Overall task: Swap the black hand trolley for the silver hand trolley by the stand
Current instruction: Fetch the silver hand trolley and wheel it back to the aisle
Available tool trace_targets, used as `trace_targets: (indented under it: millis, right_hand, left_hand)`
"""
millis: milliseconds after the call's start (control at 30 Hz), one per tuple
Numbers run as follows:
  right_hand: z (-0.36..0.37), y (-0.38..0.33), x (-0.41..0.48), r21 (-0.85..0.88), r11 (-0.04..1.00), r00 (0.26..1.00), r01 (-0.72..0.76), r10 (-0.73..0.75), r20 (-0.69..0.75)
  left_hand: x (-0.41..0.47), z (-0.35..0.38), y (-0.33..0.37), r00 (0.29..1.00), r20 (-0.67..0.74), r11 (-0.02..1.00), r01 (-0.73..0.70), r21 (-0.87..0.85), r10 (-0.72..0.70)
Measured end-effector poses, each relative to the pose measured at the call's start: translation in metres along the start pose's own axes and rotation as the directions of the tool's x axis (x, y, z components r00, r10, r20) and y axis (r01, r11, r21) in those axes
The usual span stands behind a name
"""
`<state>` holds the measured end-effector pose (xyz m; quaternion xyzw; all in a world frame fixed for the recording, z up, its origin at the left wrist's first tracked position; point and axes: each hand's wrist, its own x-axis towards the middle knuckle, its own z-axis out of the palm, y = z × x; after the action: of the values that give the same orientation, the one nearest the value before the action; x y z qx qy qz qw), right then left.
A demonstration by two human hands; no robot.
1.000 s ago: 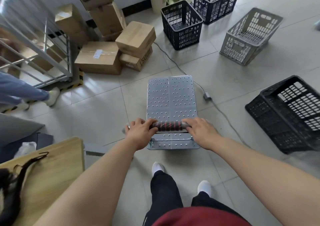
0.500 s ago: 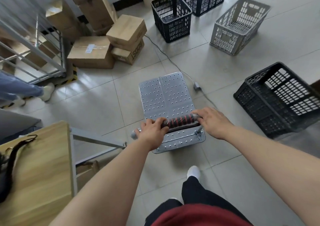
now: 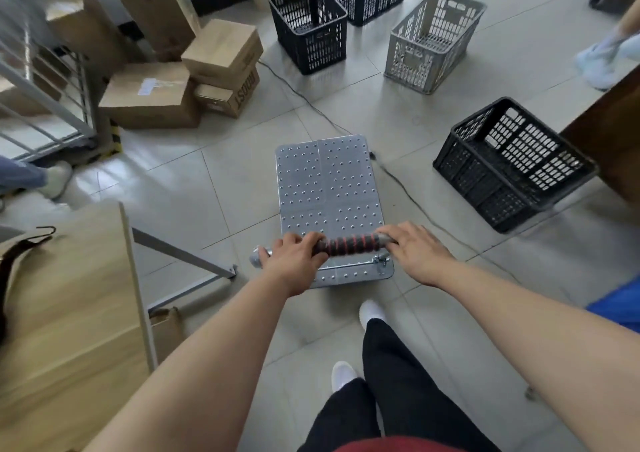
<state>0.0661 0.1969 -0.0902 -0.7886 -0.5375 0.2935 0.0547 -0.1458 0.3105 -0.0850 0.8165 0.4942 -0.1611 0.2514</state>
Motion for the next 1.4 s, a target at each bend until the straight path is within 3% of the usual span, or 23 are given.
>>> trace_targets:
  millis: [400, 967, 1400]
  right_hand:
    - [0.051, 0.009, -0.109, 0.01, 0.999, 0.998, -0.035, 0.036, -0.051]
    - [0.07, 0.126, -0.273, 0.01, 1.0, 0.998, 0.012, -0.011, -0.057]
    - [0.099, 0.174, -0.41, 0.042, 0.998, 0.999, -0.049, 0.049, 0.005]
  left_hand:
    - [-0.09, 0.048, 0.009, 0.999, 0.016, 0.993, -0.041, 0.111, 0.04]
    - [-0.236, 0.157, 0.125, 0.999, 0.042, 1.0, 0.03, 0.003, -0.03]
    - [-0.347, 0.252, 0.172, 0.998, 0.064, 1.0, -0.027, -0.01, 0.028]
